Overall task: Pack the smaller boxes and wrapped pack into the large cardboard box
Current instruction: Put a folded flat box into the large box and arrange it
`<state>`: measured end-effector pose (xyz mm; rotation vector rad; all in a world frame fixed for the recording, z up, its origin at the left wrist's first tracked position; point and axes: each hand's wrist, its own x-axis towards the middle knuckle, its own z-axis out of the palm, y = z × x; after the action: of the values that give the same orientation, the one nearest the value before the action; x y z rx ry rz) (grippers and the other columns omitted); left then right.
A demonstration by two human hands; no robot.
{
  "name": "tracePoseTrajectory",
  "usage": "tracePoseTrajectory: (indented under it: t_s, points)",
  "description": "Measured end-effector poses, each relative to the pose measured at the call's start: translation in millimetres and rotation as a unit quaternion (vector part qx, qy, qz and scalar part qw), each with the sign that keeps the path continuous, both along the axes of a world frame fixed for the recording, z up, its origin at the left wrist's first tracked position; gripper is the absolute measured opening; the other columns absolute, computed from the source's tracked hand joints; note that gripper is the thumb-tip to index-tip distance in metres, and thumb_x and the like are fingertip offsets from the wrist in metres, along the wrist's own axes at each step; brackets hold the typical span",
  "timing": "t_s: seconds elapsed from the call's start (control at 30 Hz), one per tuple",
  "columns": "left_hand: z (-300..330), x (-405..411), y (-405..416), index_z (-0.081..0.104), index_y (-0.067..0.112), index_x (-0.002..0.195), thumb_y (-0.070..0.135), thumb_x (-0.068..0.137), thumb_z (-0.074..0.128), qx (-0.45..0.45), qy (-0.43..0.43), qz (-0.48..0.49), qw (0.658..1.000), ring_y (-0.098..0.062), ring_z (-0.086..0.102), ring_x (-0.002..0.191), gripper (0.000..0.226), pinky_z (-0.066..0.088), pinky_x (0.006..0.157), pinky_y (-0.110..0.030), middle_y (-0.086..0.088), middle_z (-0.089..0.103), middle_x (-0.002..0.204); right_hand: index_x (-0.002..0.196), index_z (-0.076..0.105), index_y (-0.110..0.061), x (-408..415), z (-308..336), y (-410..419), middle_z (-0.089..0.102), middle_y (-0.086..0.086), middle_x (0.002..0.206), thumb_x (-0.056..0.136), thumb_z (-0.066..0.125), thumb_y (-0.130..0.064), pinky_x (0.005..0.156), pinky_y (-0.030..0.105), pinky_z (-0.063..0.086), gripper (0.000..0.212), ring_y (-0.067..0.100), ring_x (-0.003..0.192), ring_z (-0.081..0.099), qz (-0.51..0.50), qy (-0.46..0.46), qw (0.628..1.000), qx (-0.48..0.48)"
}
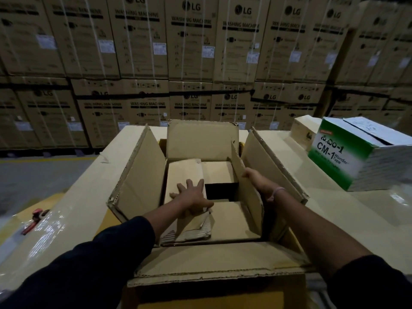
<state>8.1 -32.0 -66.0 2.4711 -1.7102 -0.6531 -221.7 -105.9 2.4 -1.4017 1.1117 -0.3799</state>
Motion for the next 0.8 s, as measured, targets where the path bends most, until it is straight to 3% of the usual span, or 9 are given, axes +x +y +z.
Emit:
tracePoseTrajectory:
  t_s: [0.1,0.17,0.23,0.27,0.33,0.4,0.53,0.67,0.8]
  points:
    - [18,-1,-6,0.006,0.036,0.160,0.056,0.085,0.068,-0.019,0.018,0.001,1.000,-0.052,0.019,0.144,0.100,0.033,0.112,-0.065,-0.015,0.013,0.163,0.134,0.055,-0.018,2,14,-3,0.062,0.016,0.132,0.106,0.047,-0.033,0.102,0.050,0.050,0.032,0.028,0.109,0.060,0.010,0.141,0.968,-0.207]
    - [32,-2,-8,0.009,0.032,0.161,0.046,0.090,0.066,-0.029,0.004,-0.013,0.999,-0.049,0.027,0.142,0.092,0.041,0.109,-0.058,-0.016,0.015,0.161,0.156,0.034,-0.015,7,21,-9,0.057,0.015,0.138,0.101,0.057,-0.020,0.103,0.049,0.050,0.060,0.032,0.117,0.058,0.044,0.244,0.908,-0.338]
    - [47,-3,-8,0.016,0.026,0.160,0.035,0.094,0.063,-0.030,-0.056,-0.044,0.997,-0.049,0.022,0.145,0.082,0.038,0.111,-0.062,-0.017,0.008,0.164,0.164,0.014,-0.017,12,26,-13,0.045,0.016,0.149,0.092,0.065,-0.009,0.104,0.048,0.050,0.088,0.036,0.129,0.052,0.084,0.364,0.814,-0.446]
    - [54,-3,-7,0.022,0.023,0.157,0.029,0.095,0.061,-0.025,-0.099,-0.062,0.993,-0.051,0.014,0.148,0.073,0.031,0.113,-0.069,-0.018,0.004,0.166,0.164,0.014,-0.019,14,27,-15,0.038,0.016,0.156,0.091,0.065,-0.007,0.110,0.048,0.046,0.090,0.038,0.138,0.045,0.103,0.425,0.746,-0.502]
    - [70,1,-4,0.038,0.016,0.148,0.017,0.098,0.055,-0.001,-0.181,-0.097,0.979,-0.052,-0.003,0.152,0.053,0.010,0.113,-0.080,-0.020,-0.002,0.167,0.159,0.031,-0.019,16,23,-21,0.027,0.015,0.164,0.098,0.056,-0.010,0.123,0.053,0.026,0.067,0.041,0.153,0.022,0.152,0.523,0.616,-0.569]
    - [85,13,-1,0.050,0.013,0.138,0.010,0.099,0.051,0.039,-0.258,-0.116,0.958,-0.050,-0.010,0.153,0.039,-0.004,0.108,-0.084,-0.022,0.006,0.167,0.144,0.055,-0.019,16,14,-27,0.027,0.015,0.165,0.105,0.044,-0.017,0.127,0.058,0.010,0.040,0.040,0.157,0.011,0.201,0.584,0.562,-0.551]
    - [97,57,16,0.060,0.019,0.131,0.021,0.098,0.056,0.092,-0.383,-0.119,0.912,-0.052,-0.007,0.152,0.033,-0.008,0.105,-0.085,-0.021,0.025,0.163,0.132,0.066,-0.017,15,-12,-35,0.049,0.012,0.151,0.105,0.046,-0.018,0.127,0.051,0.015,0.034,0.032,0.144,0.040,0.254,0.623,0.571,-0.471]
    - [70,112,51,0.039,0.028,0.154,0.050,0.102,0.044,0.102,-0.426,-0.134,0.889,-0.044,0.006,0.155,0.057,-0.002,0.118,-0.073,-0.017,0.024,0.165,0.143,0.059,-0.018,26,-28,-42,0.057,0.010,0.144,0.101,0.055,-0.023,0.127,0.046,0.020,0.043,0.029,0.138,0.049,0.285,0.576,0.632,-0.433]
    - [46,141,56,0.026,0.034,0.159,0.073,0.097,0.024,0.053,-0.448,-0.179,0.875,-0.036,0.005,0.157,0.073,-0.002,0.119,-0.069,-0.009,0.015,0.170,0.146,0.058,-0.024,34,-31,-36,0.064,0.009,0.138,0.097,0.060,-0.032,0.123,0.040,0.025,0.049,0.030,0.133,0.054,0.300,0.530,0.684,-0.402]
